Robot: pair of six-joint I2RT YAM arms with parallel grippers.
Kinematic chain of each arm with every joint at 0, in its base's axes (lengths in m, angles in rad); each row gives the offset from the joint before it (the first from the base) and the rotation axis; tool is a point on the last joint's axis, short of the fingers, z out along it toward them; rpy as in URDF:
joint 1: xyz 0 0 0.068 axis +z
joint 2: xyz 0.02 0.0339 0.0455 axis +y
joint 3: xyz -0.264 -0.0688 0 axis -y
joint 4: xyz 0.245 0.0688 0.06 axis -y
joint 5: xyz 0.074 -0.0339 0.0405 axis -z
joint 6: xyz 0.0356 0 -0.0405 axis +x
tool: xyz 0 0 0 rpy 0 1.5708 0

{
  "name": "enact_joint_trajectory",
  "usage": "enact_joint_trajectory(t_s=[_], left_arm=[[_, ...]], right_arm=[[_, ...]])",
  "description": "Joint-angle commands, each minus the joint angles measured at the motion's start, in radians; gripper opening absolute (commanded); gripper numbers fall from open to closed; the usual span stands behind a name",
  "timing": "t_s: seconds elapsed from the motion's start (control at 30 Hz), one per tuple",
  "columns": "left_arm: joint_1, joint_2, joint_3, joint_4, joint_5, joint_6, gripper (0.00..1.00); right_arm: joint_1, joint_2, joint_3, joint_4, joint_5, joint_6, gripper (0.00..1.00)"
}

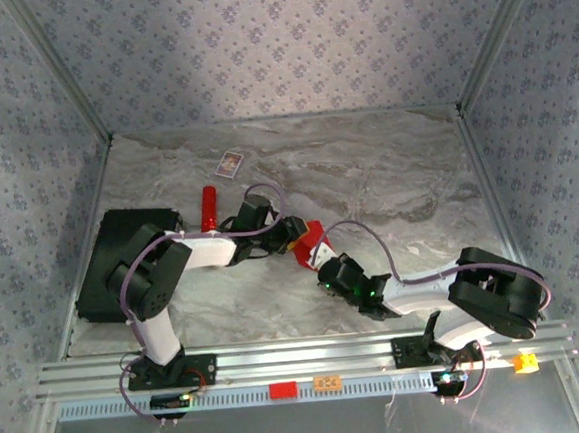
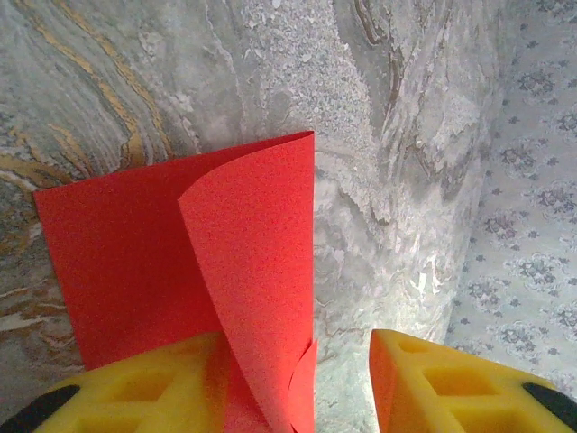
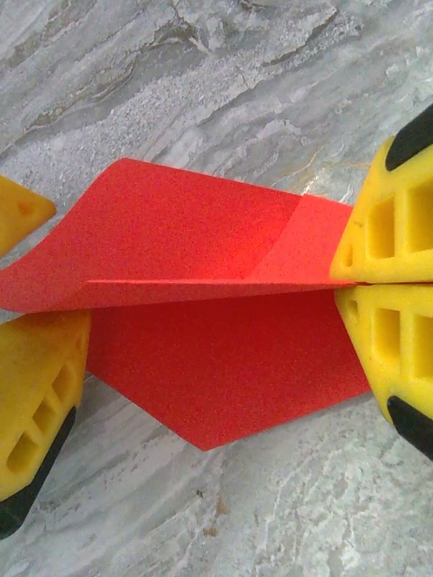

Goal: Fold a paper plane with a square sheet of paper (pick it up from the middle)
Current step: Fourth fold the wing at the center of the table.

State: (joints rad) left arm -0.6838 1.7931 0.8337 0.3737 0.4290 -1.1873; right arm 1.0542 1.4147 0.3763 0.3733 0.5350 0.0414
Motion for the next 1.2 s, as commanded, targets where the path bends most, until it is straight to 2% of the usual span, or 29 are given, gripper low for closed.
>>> enact_joint_trajectory(t_s=[0.0, 0.1, 0.37, 0.5, 0.77, 1.17], left_arm=[[0.007, 0.001, 0.045, -0.019, 0.024, 0.024, 0.45], [0.01, 0.013, 0.064, -0.048, 0.028, 0.03, 0.4], [0.023, 0.011, 0.091, -0.126, 0.024, 0.05, 0.14], [0.027, 0.009, 0.097, -0.138, 0.03, 0.055, 0.07], [0.033, 0.009, 0.104, -0.15, 0.041, 0.06, 0.01], [0.036, 0.011, 0.103, -0.14, 0.05, 0.057, 0.01]], right_arm=[[-0.011, -0.008, -0.01, 0.019, -0.035, 0.039, 0.09], [-0.02, -0.019, -0.016, 0.021, -0.045, 0.053, 0.1], [-0.047, -0.067, -0.039, 0.016, -0.092, 0.069, 0.13], [-0.051, -0.067, -0.039, 0.009, -0.097, 0.069, 0.15], [-0.054, -0.084, -0.051, -0.007, -0.095, 0.079, 0.22], [-0.059, -0.1, -0.066, -0.033, -0.086, 0.076, 0.23]])
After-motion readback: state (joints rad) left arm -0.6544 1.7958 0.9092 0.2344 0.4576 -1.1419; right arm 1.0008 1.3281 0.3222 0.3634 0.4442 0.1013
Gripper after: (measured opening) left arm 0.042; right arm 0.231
